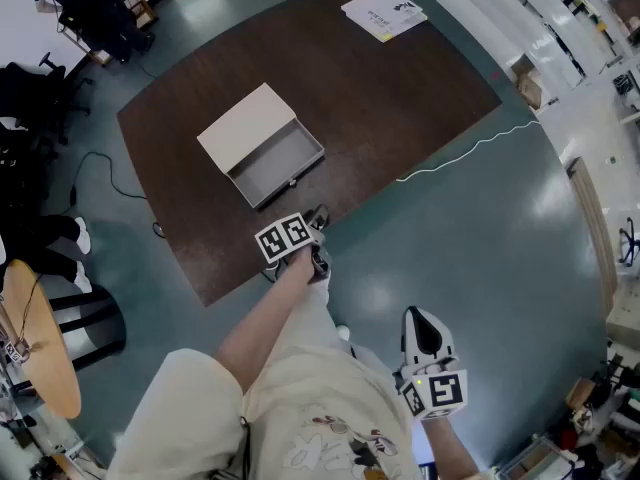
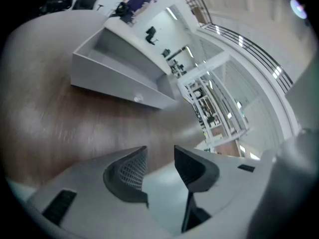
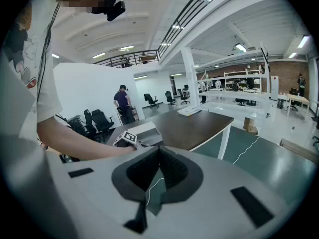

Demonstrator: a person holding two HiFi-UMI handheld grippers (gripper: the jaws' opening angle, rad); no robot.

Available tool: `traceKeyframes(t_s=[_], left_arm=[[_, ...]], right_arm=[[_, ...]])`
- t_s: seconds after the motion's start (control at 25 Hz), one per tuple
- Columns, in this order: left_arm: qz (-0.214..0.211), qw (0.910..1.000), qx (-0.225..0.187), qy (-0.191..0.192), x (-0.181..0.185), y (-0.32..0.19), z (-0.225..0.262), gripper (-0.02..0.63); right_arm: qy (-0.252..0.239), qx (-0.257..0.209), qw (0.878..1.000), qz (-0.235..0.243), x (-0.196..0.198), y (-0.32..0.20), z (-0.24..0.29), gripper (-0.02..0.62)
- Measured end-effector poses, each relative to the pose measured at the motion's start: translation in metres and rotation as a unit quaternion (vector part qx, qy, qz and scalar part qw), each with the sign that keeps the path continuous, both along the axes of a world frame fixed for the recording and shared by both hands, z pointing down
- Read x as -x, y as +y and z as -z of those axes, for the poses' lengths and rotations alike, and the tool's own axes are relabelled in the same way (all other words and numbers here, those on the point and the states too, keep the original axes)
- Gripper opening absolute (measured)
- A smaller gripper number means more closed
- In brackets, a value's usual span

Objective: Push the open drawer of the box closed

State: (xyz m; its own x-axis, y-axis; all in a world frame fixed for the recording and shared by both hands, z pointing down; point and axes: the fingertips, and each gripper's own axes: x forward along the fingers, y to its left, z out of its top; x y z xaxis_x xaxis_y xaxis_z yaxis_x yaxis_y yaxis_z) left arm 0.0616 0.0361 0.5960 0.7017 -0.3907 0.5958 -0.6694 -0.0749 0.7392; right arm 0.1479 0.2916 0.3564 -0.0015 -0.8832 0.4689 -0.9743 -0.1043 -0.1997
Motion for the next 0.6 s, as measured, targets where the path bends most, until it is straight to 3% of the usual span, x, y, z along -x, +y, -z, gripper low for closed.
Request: traceKeyframes(t_s=[0.08, 0.12, 0.24, 0.36, 0.48, 0.6], left_arm=[[-0.094, 0.9926, -0.069, -0.033, -0.01, 0.07, 0.032, 0.158], [-0.138, 0.9832, -0.109, -0.049, -0.013, 0.103, 0.05, 0.156], [-0.231, 0.939, -0.237, -0.094, -0.005, 0.198, 0.108, 0.122], [-0.264, 0.9041, -0.31, -0.129, 0.02, 0.275, 0.151, 0.006], [-0.289, 0.8874, -0.329, -0.144, 0.042, 0.335, 0.177, 0.006], [-0.295, 0.8833, -0.335, -0.143, 0.061, 0.378, 0.2, 0.005]], right_arm=[[-0.001, -0.01, 1.0, 0.008, 0.007, 0.022, 0.002, 0.006], [-0.002, -0.015, 1.0, 0.012, 0.012, 0.033, 0.002, 0.006], [-0.008, -0.028, 0.999, 0.028, 0.029, 0.066, 0.0, 0.006], [-0.012, -0.039, 0.998, 0.043, 0.047, 0.1, -0.001, 0.006], [-0.018, -0.044, 0.998, 0.048, 0.059, 0.126, 0.0, 0.006], [-0.024, -0.045, 0.997, 0.05, 0.077, 0.149, 0.002, 0.006]])
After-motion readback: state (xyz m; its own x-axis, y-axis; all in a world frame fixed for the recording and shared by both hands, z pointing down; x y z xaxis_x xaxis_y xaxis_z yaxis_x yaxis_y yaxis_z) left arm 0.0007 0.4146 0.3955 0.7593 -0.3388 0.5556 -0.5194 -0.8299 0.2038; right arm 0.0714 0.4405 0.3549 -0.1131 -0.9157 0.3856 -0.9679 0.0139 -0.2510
